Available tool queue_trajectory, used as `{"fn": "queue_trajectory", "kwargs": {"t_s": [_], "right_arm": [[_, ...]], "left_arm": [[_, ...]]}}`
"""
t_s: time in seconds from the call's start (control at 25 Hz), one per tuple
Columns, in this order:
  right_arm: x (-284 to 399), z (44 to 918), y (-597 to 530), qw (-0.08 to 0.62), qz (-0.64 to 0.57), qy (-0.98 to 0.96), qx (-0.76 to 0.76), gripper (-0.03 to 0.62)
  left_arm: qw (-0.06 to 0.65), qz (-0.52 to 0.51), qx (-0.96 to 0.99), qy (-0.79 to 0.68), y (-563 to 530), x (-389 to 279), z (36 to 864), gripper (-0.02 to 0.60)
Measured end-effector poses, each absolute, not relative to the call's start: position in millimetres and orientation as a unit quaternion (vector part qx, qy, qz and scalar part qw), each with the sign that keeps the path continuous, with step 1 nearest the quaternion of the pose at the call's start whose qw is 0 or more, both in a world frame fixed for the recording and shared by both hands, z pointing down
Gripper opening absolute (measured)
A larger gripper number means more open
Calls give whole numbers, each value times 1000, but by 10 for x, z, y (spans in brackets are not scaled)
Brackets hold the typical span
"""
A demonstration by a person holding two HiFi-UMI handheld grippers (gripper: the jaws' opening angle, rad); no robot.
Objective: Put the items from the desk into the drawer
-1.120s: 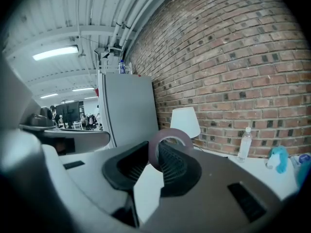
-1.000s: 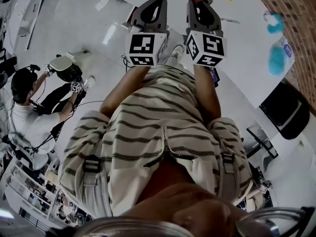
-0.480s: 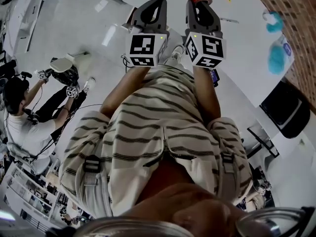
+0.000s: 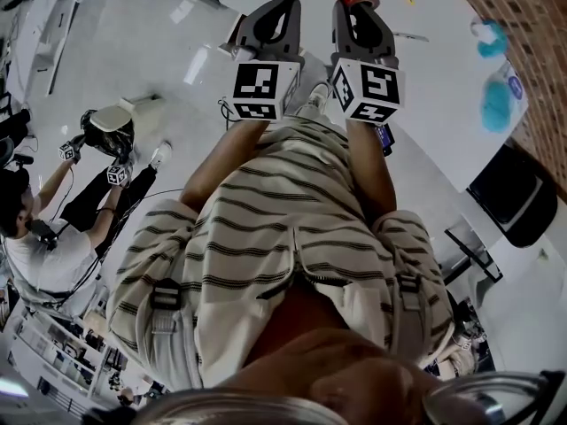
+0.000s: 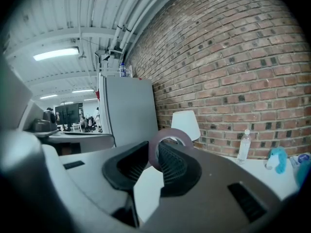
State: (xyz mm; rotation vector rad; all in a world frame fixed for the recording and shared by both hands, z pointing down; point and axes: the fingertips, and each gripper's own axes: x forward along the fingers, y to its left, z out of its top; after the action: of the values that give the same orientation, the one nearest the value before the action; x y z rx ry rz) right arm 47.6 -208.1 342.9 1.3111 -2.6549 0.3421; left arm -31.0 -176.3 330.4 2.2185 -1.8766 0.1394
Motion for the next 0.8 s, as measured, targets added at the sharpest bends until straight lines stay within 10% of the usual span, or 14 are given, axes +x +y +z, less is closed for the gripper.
{"fn": "queue_trajectory", "kwargs": {"t_s": [0.8], "right_arm": [[509, 3440, -2005, 85, 116, -888, 436, 72]], "left_arm": [[127, 40, 756, -640, -1706, -309, 3307, 6]]}}
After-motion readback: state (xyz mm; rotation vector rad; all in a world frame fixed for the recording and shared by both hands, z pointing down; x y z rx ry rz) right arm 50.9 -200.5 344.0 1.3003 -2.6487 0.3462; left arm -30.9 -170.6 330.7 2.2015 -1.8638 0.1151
